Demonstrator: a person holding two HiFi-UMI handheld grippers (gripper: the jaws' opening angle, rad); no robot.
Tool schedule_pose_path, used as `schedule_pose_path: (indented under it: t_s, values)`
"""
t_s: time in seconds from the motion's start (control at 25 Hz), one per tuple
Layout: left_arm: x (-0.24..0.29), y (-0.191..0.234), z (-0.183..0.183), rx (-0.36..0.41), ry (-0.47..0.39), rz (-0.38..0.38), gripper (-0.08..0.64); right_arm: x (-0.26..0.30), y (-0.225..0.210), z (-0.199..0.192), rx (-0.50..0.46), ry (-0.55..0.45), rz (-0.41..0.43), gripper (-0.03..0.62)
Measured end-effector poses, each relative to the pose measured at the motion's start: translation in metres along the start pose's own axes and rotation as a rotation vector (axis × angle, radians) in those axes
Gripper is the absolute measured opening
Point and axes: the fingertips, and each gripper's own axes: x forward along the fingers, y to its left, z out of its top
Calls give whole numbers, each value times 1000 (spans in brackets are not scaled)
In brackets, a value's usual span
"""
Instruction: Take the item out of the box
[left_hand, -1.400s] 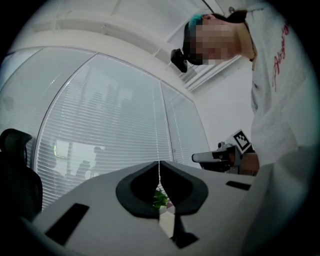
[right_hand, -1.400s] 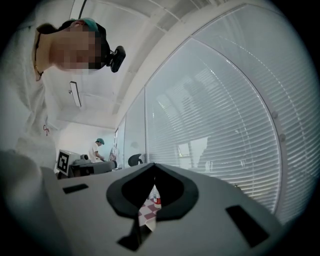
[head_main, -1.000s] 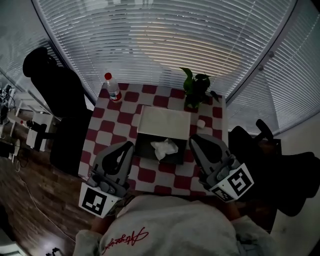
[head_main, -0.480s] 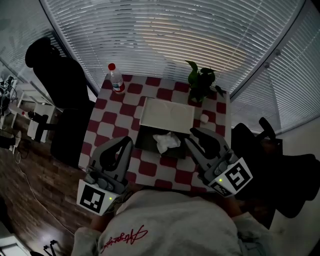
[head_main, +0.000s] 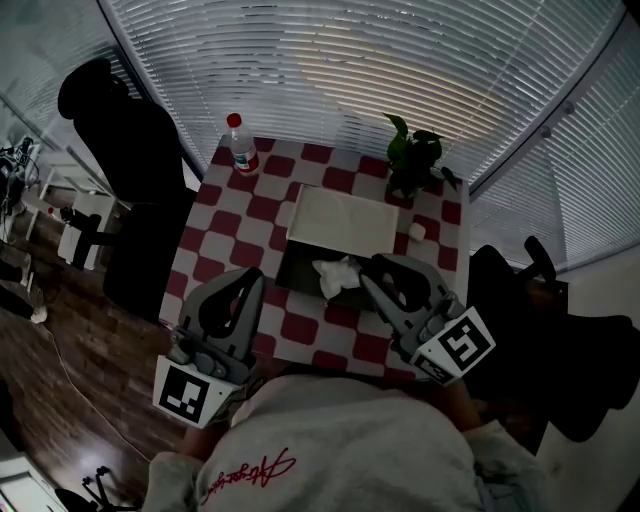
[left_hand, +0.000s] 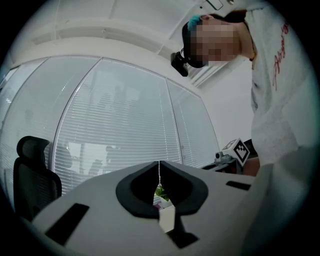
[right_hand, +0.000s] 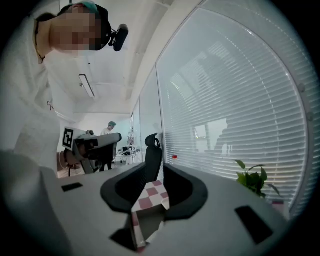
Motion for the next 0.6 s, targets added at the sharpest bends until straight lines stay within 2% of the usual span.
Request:
schedule_pose_path:
  t_s: [0.28, 0.6]
  values:
    - [-4, 4, 1, -1, 2, 11, 17, 11, 5, -26, 8, 70, 20, 110]
    - [-7, 3, 1, -2, 3, 19, 17, 16, 6, -37, 17, 98, 31, 110]
